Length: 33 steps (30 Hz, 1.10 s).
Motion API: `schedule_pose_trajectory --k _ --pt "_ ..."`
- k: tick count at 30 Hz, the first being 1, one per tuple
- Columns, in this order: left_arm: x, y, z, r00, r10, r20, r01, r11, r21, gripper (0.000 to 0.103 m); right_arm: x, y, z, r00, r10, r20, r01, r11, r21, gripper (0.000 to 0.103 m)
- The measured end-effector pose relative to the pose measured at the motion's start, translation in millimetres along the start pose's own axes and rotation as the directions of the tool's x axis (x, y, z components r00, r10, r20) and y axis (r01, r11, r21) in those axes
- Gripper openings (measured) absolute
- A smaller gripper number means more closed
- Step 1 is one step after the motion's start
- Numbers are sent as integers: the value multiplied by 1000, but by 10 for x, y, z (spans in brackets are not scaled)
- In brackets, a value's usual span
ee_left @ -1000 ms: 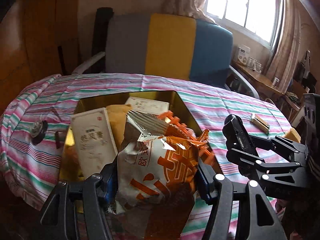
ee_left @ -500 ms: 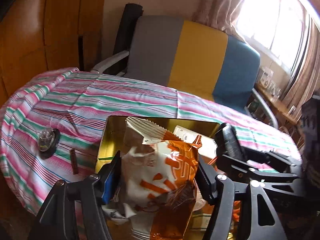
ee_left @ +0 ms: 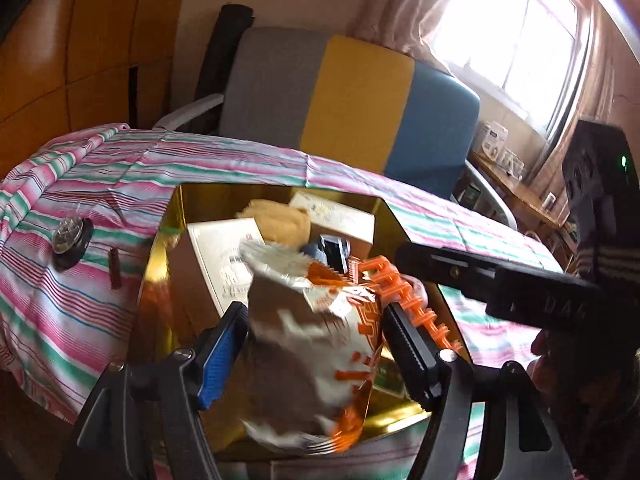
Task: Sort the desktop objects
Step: 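Carry the chip bag and black case over the gold tray and release both, then move both grippers back to the table toward the cracker packet and sponge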
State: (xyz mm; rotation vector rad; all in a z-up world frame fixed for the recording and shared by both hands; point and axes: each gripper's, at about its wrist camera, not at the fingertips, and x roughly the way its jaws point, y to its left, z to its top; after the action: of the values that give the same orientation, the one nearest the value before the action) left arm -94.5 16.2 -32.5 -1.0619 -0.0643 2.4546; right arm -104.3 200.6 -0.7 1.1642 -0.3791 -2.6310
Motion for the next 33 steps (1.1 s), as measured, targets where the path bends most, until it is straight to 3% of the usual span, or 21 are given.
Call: schedule_pose_trajectory --k 8,10,21,27,33 --pt "437 119 -175 992 71 -107 -79 994 -70 71 -270 -151 -310 1000 -28 11 28 999 40 69" --pt "418 147 -150 992 74 -104 -83 993 -88 71 -354 -223 -376 999 -38 15 38 998 51 69" --pt "-93 -155 -112 998 62 -14 -62 998 3 70 -786 -872 -833 994 -105 31 97 978 187 76" --pt "-181 -812 -263 996 -71 -59 79 984 159 70 -1128 -1560 -1275 977 -212 -2 201 924 326 79" --pt "49 -1659 -502 961 -202 -188 254 914 316 70 -1637 -2204 -1656 945 -327 -1 292 840 457 83"
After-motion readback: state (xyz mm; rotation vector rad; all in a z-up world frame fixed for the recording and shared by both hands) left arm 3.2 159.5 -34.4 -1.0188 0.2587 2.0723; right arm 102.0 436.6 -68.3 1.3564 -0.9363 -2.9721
